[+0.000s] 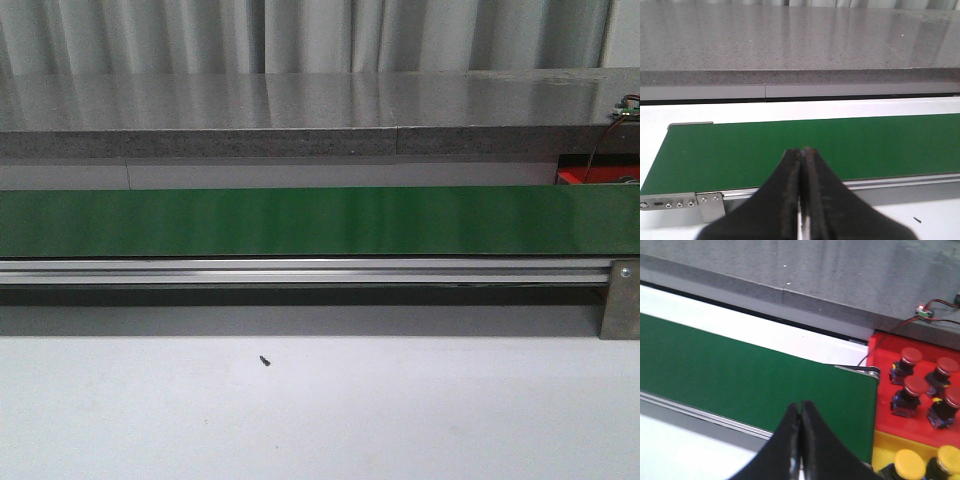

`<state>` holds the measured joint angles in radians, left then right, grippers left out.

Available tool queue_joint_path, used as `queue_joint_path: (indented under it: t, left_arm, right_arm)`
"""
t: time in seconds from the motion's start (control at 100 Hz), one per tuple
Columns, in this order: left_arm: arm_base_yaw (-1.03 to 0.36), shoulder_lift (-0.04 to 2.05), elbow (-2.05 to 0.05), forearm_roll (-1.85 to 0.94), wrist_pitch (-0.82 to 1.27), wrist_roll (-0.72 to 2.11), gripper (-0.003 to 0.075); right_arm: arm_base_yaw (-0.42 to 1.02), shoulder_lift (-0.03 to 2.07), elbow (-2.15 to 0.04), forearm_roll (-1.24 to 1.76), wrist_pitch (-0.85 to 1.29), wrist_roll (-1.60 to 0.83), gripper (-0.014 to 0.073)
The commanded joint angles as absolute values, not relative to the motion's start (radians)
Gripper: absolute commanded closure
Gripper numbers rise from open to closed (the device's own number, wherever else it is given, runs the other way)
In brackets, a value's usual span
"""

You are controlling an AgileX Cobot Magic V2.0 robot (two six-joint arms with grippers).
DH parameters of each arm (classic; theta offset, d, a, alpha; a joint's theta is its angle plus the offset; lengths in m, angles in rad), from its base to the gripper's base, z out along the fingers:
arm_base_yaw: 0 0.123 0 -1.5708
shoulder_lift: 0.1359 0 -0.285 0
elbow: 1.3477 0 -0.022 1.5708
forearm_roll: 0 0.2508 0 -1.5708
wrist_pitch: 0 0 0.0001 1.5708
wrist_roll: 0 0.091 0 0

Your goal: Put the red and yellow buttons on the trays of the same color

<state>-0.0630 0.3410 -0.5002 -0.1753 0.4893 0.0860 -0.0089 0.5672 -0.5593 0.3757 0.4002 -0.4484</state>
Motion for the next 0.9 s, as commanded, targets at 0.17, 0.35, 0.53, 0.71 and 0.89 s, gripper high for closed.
queue_joint_path:
  t: [0.17, 0.35, 0.53, 0.71, 0.89]
  left_arm:
    - [-0.07, 0.348, -0.527, -0.189, 0.413, 0.09, 0.074]
    - [-0.07, 0.348, -0.527, -0.189, 0.413, 0.09, 0.074]
    - [-0.07, 0.348, -0.527, -0.189, 0.413, 0.09, 0.074]
    - [-0.07, 0.348, -0.527, -0.189, 0.417, 0.09, 0.074]
    - [-0.07, 0.348, -0.527, -0.189, 0.417, 0.09, 0.074]
  right_arm:
    - [-0.007, 0.388, -0.307, 0.122, 0.014, -0.117, 0.0662]
    - [-0.007, 0.22, -0.126, 0.063, -0.069, -0.062, 0.0662]
    - [-0.007, 0.04, -0.038, 0.044, -0.048, -0.062, 0.0662]
    - [-0.005, -0.026, 0.006, 0.036, -0.017, -0.016, 0.0662]
    - [0.008, -0.028, 0.01, -0.01, 0.013, 0.03, 0.0662]
